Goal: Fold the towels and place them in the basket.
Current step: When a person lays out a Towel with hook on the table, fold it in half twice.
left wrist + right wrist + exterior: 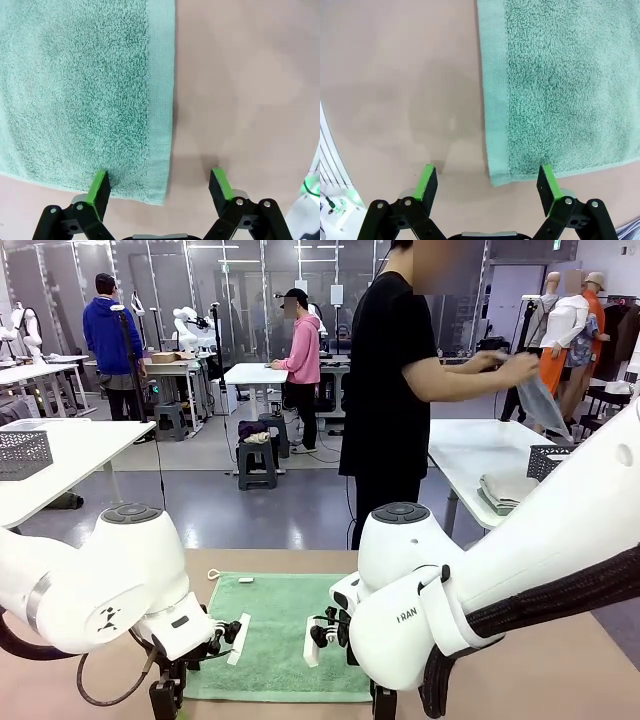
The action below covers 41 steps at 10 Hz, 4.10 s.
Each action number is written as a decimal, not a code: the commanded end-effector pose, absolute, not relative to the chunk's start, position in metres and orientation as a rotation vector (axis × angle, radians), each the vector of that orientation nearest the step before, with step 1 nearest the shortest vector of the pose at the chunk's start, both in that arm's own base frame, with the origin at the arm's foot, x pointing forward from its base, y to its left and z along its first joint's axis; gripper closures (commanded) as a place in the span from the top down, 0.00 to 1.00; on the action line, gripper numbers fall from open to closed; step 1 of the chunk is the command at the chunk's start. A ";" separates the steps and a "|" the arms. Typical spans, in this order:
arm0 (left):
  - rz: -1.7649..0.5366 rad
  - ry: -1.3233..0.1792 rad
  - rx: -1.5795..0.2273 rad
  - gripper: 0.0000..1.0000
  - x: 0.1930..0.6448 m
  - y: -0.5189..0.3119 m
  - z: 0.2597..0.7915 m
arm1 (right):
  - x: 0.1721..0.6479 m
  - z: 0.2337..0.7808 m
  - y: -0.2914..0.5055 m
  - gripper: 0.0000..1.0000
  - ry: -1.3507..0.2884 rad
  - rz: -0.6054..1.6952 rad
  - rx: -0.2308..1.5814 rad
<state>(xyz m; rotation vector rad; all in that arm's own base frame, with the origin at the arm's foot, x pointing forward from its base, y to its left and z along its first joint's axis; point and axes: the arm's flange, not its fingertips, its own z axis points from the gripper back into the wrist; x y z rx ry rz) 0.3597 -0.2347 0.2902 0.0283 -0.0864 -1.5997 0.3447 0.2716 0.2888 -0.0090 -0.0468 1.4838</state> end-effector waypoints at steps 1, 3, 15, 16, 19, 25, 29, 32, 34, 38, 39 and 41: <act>-1.611 -0.104 0.028 0.80 0.351 -0.225 0.288 | 0.350 0.287 0.272 0.80 -0.057 1.508 -0.009; -1.622 -0.108 0.052 0.60 0.351 -0.228 0.291 | 0.349 0.289 0.277 0.60 -0.052 1.527 -0.038; -1.647 -0.092 0.064 0.00 0.377 -0.239 0.305 | 0.371 0.306 0.286 0.00 -0.036 1.541 -0.050; -1.649 -0.092 0.061 0.00 0.377 -0.239 0.304 | 0.369 0.306 0.285 0.00 -0.030 1.543 -0.038; -1.617 -0.113 0.053 0.00 0.371 -0.239 0.303 | 0.360 0.307 0.285 0.00 -0.001 1.511 -0.002; -1.617 -0.113 0.053 0.00 0.371 -0.239 0.303 | 0.368 0.288 0.284 0.30 -0.020 1.526 -0.008; -1.617 -0.113 0.053 0.00 0.371 -0.239 0.303 | 0.370 0.285 0.283 0.30 -0.028 1.525 -0.021; -1.617 -0.113 0.053 0.00 0.371 -0.239 0.303 | 0.371 0.286 0.284 0.00 -0.025 1.527 -0.015; -1.617 -0.113 0.053 0.00 0.371 -0.239 0.303 | 0.371 0.292 0.284 0.00 -0.031 1.525 -0.021; -1.617 -0.113 0.053 0.00 0.371 -0.239 0.303 | 0.369 0.297 0.286 0.00 -0.022 1.509 -0.020; -1.617 -0.113 0.053 0.00 0.371 -0.239 0.303 | 0.369 0.297 0.286 0.00 -0.022 1.509 -0.020; -1.617 -0.113 0.053 0.03 0.371 -0.239 0.303 | 0.370 0.298 0.287 0.04 -0.018 1.513 -0.024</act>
